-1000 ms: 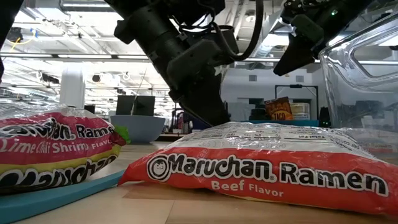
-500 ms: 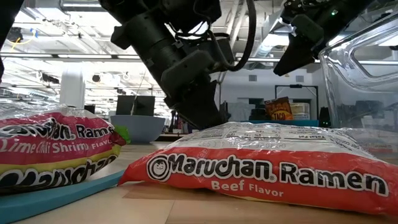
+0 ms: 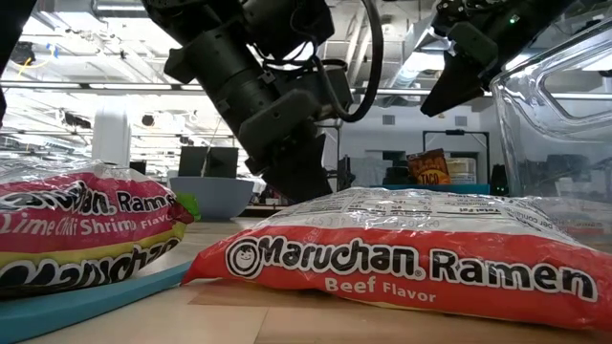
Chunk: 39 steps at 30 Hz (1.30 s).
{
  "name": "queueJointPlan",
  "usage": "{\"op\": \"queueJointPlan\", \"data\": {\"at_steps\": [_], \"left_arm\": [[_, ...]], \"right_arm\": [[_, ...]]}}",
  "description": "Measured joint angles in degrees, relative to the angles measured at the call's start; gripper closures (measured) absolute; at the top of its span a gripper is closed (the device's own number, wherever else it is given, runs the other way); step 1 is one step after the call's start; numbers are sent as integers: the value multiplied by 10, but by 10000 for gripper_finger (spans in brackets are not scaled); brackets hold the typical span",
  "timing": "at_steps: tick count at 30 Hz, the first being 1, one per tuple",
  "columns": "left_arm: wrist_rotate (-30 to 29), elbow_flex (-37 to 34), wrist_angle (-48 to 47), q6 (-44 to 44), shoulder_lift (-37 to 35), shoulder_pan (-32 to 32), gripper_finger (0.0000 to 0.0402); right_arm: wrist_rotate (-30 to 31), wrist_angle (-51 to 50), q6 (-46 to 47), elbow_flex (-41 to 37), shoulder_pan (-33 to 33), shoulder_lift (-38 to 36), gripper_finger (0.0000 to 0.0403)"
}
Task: Pick & Place Food Item
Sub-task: Put the silver spoon into the green bin
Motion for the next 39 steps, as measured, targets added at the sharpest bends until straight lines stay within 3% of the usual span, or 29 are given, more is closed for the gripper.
{"op": "queueJointPlan", "data": {"at_steps": [10,21,28,39], "left_arm": [[20,32,-18,-11,0,2,253],[29,122,-145,-10,5,3,253],[38,175,-252,-12,69,12,253],[40,184,-245,-11,73,14,253]], "right_arm": [[2,0,0,0,-1,0,253],[2,0,-1,0,-1,0,253],[2,0,-1,0,0,0,253],[1,-7,-1,0,0,0,253]]}}
